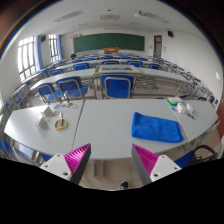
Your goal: Fold towel
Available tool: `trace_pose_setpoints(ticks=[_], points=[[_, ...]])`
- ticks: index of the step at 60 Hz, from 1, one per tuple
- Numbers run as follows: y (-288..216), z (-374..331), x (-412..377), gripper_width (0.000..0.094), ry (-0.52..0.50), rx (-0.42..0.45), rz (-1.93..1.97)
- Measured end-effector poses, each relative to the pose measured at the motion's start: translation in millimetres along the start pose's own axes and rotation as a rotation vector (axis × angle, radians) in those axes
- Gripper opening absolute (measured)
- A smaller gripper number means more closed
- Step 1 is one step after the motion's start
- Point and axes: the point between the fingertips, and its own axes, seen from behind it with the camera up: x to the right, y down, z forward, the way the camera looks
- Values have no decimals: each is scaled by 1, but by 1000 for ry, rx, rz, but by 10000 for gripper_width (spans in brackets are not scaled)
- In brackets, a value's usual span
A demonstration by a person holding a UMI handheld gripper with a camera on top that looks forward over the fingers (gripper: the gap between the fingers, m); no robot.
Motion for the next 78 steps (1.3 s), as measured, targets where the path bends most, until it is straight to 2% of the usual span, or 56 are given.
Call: trace_pose_setpoints(ticks=[11,25,27,33,37,40,42,54,58,69,73,78], points=[[-24,105,83,852,132,28,5],[-31,223,124,836,191,-13,-20],[-30,233,125,780,190,-20,-24],[-33,249,126,502,183,-8,-22],[-31,252,123,359,167,-2,-60],[-33,250,116,184,134,-3,-79],[-33,252,126,27,160,3,-86],[-33,250,122,25,109,-33,-56],[-39,240,110,25,53,-36,-10],[-104,176,50,25,-187,60,163],[-122,159,52,24,-223,86,205],[-120,161,77,27,-208,75,215]])
